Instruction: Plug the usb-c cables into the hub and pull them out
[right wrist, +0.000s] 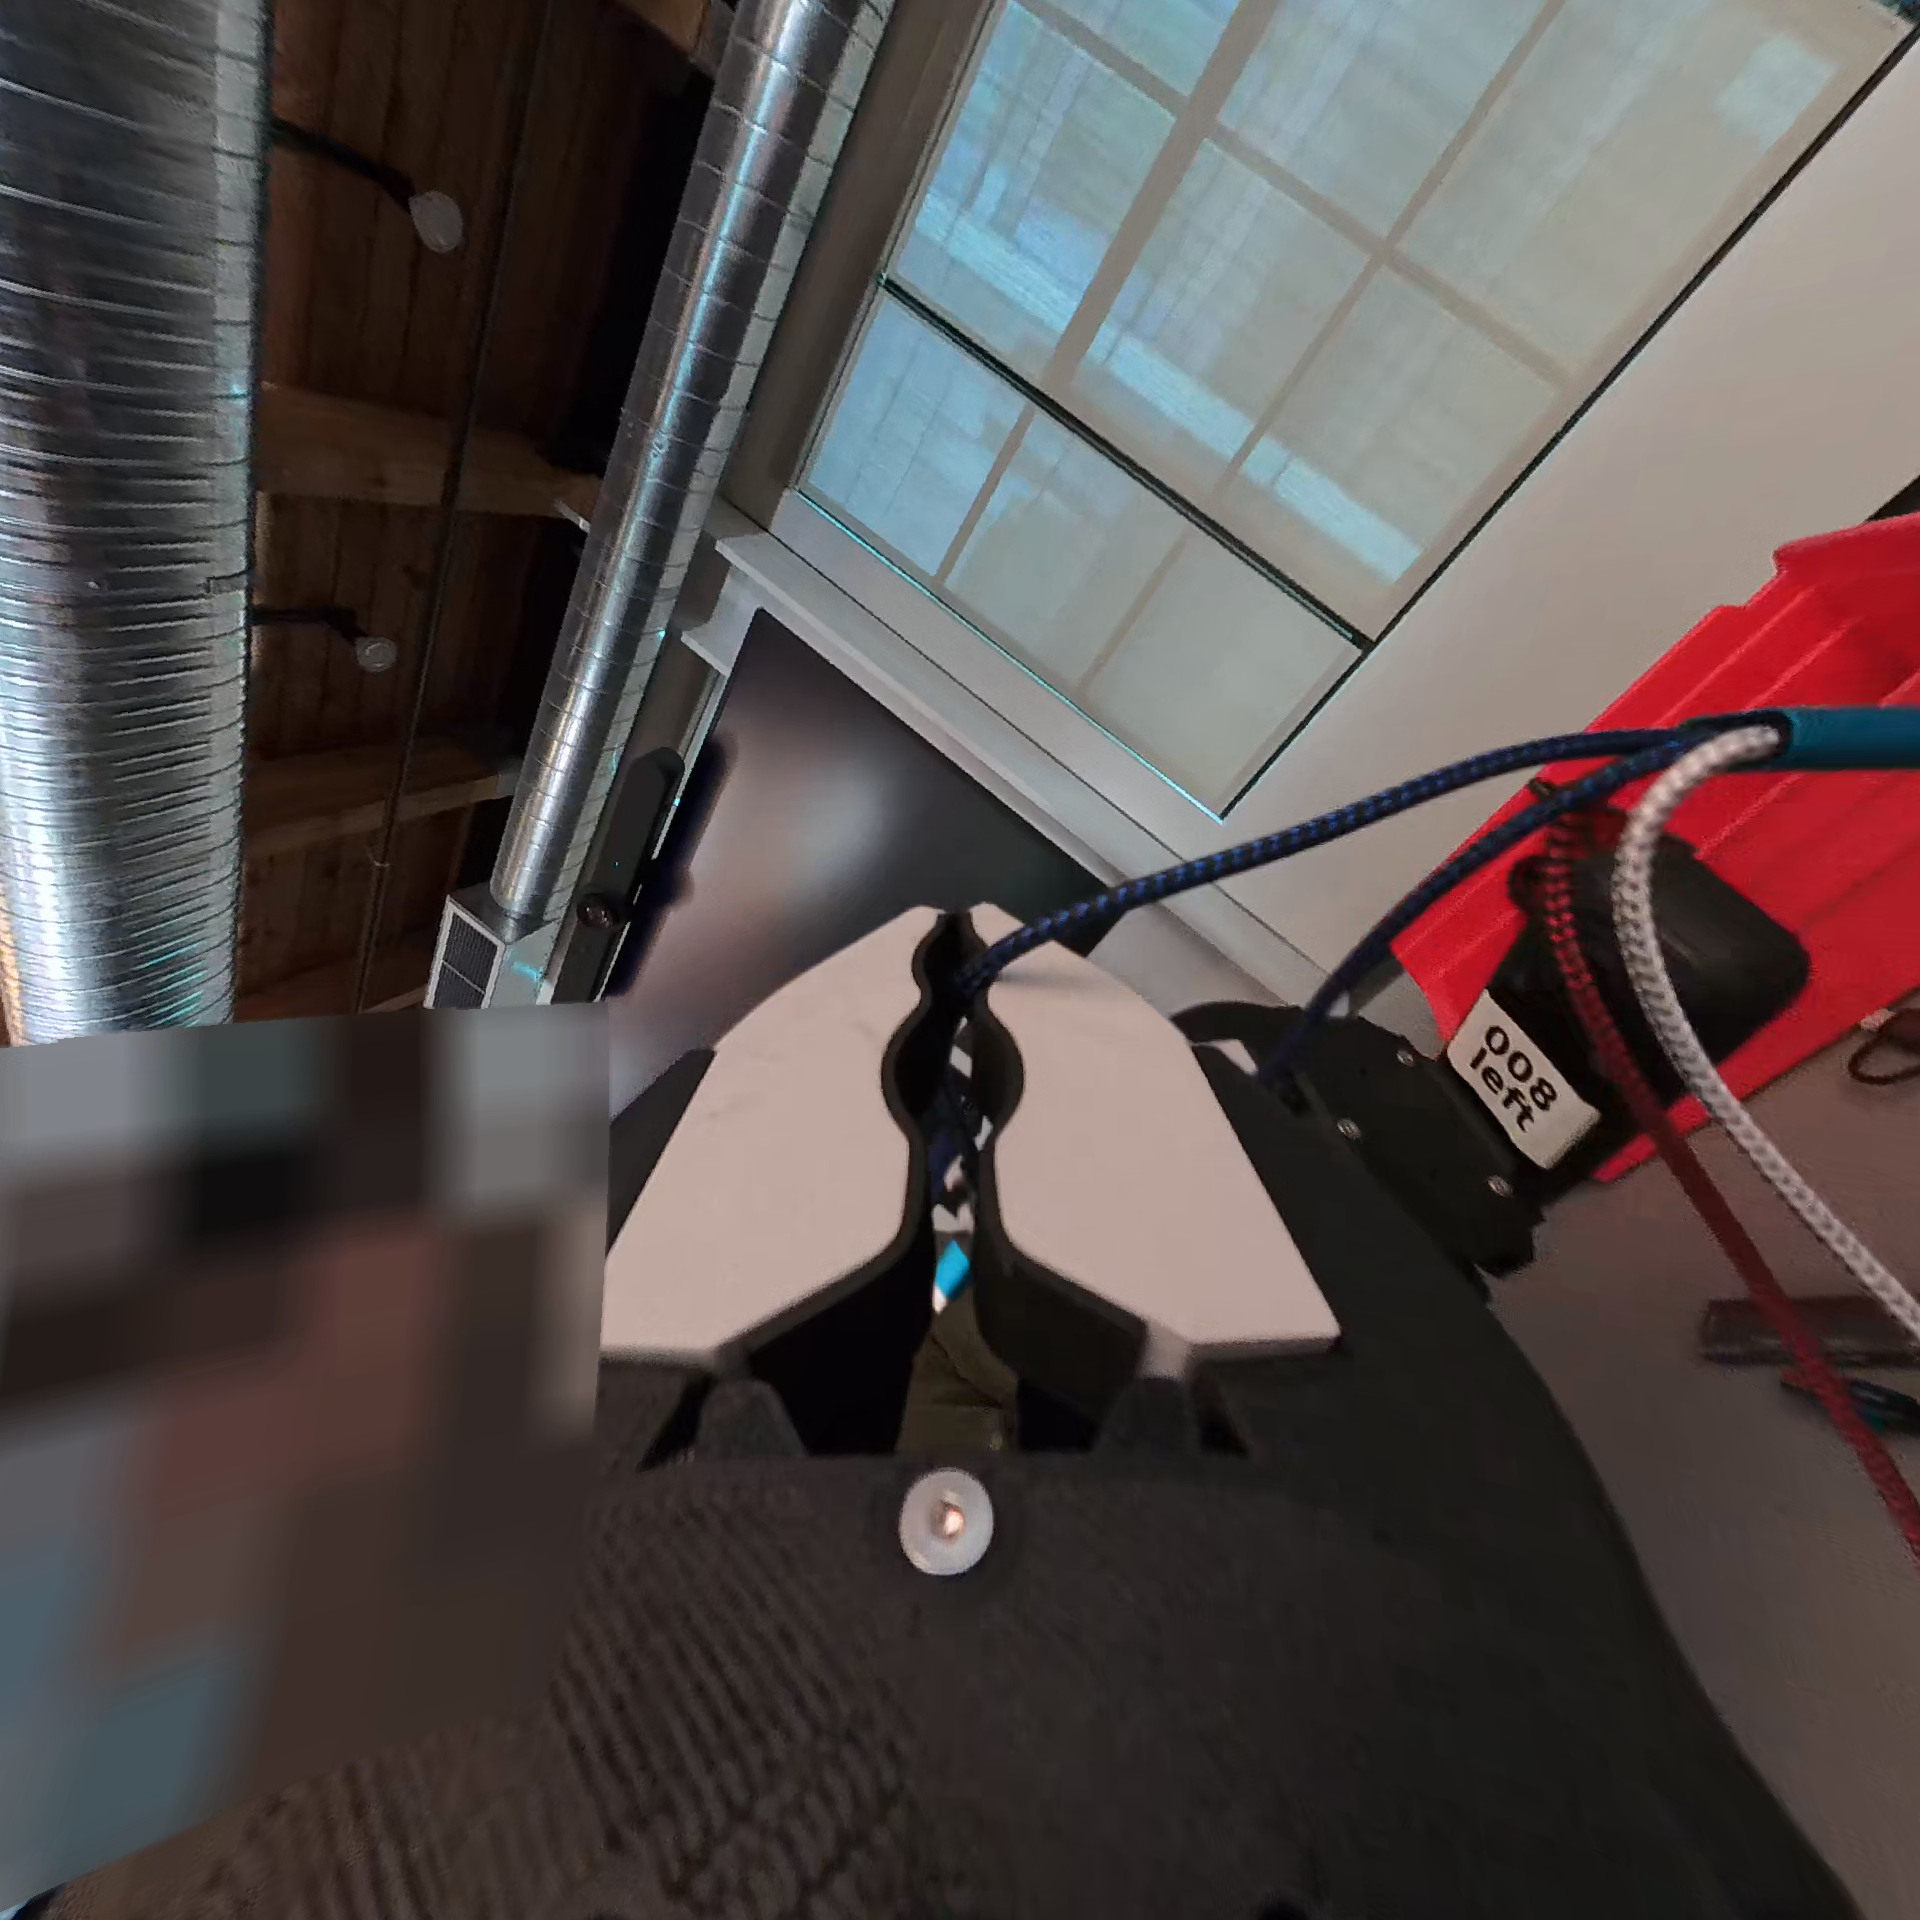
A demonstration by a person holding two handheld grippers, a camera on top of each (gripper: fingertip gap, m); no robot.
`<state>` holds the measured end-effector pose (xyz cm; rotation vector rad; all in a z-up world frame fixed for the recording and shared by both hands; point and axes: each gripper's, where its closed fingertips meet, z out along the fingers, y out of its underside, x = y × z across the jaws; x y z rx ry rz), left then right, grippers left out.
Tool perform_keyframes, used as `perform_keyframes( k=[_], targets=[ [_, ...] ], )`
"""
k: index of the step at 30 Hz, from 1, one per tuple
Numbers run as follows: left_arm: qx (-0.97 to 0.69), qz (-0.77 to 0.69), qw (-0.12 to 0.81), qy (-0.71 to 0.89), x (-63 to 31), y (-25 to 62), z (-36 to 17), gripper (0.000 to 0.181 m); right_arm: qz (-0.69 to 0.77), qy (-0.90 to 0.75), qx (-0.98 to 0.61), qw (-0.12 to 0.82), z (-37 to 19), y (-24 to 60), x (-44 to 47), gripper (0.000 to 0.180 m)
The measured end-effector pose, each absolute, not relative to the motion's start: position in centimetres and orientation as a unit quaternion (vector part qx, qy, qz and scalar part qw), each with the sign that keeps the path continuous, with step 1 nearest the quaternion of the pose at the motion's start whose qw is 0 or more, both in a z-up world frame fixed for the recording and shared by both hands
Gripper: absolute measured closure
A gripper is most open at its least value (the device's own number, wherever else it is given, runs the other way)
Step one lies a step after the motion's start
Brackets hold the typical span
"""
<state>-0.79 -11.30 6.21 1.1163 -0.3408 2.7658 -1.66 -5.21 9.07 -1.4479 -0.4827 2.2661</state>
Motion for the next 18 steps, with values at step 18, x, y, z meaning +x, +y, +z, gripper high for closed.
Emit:
perform_keyframes(
  k=[18],
  targets=[
    [0.331, 0.943, 0.019, -0.032, -2.9, -9.4, 8.3, 0.179, 0.899, -0.017, -0.403, 0.172, 11.3, -2.9, 0.7, 0.180]
  ],
)
